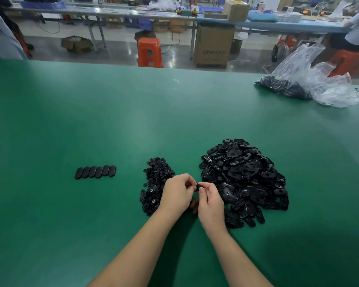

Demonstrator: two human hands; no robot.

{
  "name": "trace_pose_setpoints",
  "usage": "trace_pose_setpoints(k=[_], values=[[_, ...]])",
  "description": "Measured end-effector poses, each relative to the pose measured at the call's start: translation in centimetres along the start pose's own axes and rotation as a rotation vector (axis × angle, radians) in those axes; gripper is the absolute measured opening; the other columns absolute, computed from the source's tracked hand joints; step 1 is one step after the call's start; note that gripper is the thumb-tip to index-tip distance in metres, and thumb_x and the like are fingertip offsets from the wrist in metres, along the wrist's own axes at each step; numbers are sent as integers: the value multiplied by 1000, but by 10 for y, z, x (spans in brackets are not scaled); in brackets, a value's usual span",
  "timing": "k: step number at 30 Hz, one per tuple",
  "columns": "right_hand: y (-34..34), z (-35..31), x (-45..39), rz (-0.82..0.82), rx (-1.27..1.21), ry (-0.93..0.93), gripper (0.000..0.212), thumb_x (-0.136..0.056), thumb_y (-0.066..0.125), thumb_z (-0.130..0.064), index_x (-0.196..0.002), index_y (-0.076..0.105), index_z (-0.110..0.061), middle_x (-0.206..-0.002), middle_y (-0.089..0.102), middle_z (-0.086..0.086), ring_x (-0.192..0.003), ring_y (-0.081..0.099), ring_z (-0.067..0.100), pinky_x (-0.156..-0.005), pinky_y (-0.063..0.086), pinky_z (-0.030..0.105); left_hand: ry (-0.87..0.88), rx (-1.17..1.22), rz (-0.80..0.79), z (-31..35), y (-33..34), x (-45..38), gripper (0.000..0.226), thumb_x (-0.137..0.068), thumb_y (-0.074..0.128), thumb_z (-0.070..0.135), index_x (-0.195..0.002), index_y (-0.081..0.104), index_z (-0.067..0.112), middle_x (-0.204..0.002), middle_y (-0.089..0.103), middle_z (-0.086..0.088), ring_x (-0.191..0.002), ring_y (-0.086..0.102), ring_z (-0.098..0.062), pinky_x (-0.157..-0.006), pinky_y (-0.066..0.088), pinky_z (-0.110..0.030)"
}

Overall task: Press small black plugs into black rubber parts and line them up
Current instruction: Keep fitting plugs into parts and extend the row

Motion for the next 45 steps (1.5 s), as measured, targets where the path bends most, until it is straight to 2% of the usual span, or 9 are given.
trace_pose_setpoints(k=[6,9,11,16,23,27,33,40,45], values=[[-1,-2,0,-29,-10,6,19,-105,48,-12,-103,61,-26,-78,69,1,-64,65,23,-64,57,50,-11,-28,51,-2,-1,-5,13,-83,75,17,-88,65,23,-79,66,10,-77,62,-12,-73,51,-29],[-1,-5,1,-40,-68,19,23,-106,45,-9,-99,60,-24,-75,70,-3,-50,56,13,-51,53,36,-5,-50,45,-6,-4,-5,29,-82,78,22,-109,71,24,-97,68,7,-90,63,-13,-86,52,-32],[-2,-6,1,-55,-92,28,25,-107,43,-9,-98,60,-23,-64,66,-3,-47,53,12,-48,49,31,-26,-4,-10,-9,-6,-7,25,-81,79,21,-105,75,21,-96,73,5,-89,67,-12,-89,53,-31],[-2,-9,2,-79,-114,43,19,-106,46,-10,-98,60,-20,-56,58,0,-47,51,14,-49,46,31,-76,144,-83,-12,-8,-6,7,-79,82,19,-80,75,21,-71,74,6,-65,66,-6,-70,56,-28],[-3,-10,2,-64,-121,27,13,-104,49,-9,-99,58,-17,-68,58,3,-50,49,13,-53,42,35,-105,286,-103,-15,-1,-2,5,-86,76,15,-85,76,20,-77,74,0,-61,62,-11,-59,60,-35],[-3,-9,2,-72,-109,35,16,-105,48,-10,-98,58,-19,-64,56,1,-51,48,12,-55,42,36,-118,307,-114,-18,0,-2,4,-86,75,16,-86,75,20,-76,74,-1,-60,62,-10,-62,61,-40],[-3,-10,3,-79,-98,44,18,-104,48,-11,-98,60,-22,-56,57,-3,-51,50,12,-54,44,36,-135,336,-107,-16,-1,-1,7,-84,74,12,-82,74,18,-75,73,-5,-57,61,-10,-51,56,-29],[-4,-11,3,-74,-103,26,13,-103,51,-10,-98,59,-19,-56,58,-6,-48,50,11,-53,43,30,-163,351,-121,-16,-1,-3,4,-84,75,13,-82,74,16,-76,72,-9,-55,60,-15,-52,60,-37],[-4,-10,2,-71,-105,22,14,-104,50,-10,-98,58,-19,-55,56,-5,-48,48,10,-52,42,28,-183,398,-154,-15,0,-1,2,-86,74,11,-86,72,12,-63,68,0,-53,63,-15,-51,57,-34]])
Point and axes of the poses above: each hand's wrist, its own x-axis away from the middle knuckle, its own y-axis out of the palm, z = x × y, the point moved 2 cm from there along -x, towards the middle knuckle
